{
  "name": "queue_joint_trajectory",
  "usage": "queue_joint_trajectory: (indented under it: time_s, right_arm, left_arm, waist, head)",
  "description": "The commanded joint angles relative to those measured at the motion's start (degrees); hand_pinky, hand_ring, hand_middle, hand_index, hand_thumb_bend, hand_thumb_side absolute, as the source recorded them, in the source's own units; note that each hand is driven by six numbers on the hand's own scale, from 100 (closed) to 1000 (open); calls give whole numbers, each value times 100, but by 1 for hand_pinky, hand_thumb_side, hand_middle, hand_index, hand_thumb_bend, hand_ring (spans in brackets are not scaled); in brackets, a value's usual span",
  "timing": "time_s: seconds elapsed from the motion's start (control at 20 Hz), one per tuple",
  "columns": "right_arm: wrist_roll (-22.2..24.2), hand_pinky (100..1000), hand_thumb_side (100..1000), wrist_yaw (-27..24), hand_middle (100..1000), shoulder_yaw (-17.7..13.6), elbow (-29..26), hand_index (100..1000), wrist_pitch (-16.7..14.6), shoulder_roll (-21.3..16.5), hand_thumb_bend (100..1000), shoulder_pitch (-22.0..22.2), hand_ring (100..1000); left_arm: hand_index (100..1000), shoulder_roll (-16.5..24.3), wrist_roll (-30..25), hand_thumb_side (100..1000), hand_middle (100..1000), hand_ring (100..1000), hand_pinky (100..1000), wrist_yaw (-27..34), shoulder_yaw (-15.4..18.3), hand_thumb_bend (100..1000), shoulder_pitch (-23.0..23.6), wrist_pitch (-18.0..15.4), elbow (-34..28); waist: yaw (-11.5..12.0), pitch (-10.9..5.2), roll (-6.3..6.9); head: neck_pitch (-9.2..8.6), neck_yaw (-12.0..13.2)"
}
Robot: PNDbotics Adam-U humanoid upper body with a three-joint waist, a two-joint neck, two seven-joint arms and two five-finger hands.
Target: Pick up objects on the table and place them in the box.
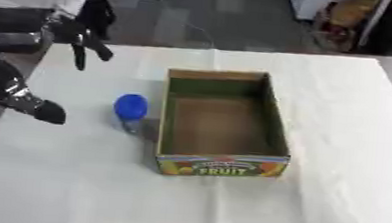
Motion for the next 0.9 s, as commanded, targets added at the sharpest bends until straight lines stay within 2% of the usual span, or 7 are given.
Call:
queue_joint_trajectory:
  time_s: [0.05,0.4,0.65,0.9]
  right_arm:
    - [49,321,1000,-39,438,-38,-57,787,-20,-35,100,-115,339]
    - [61,318,1000,-110,436,-40,-57,784,-16,44,100,-249,338]
    - [59,307,1000,-243,429,-27,-57,772,-63,98,100,-364,334]
    - [122,308,1000,-340,429,-6,-57,771,-67,135,100,-451,335]
  left_arm:
    - [933,42,-13,808,790,544,712,25,51,720,-137,-43,143]
    - [943,-77,-15,803,808,551,710,-137,78,731,-200,-84,421]
    - [952,-126,39,805,819,562,712,-200,83,739,-199,-148,523]
    - [954,-158,33,799,820,565,712,-316,73,747,-204,-198,626]
  waist:
    - [-21,-31,-11]
    - [-134,93,-56]
    - [-199,171,-80]
    - [-280,237,-109]
  head:
    - [-178,11]
    - [-355,70]
    - [-588,137]
    - [-731,192]
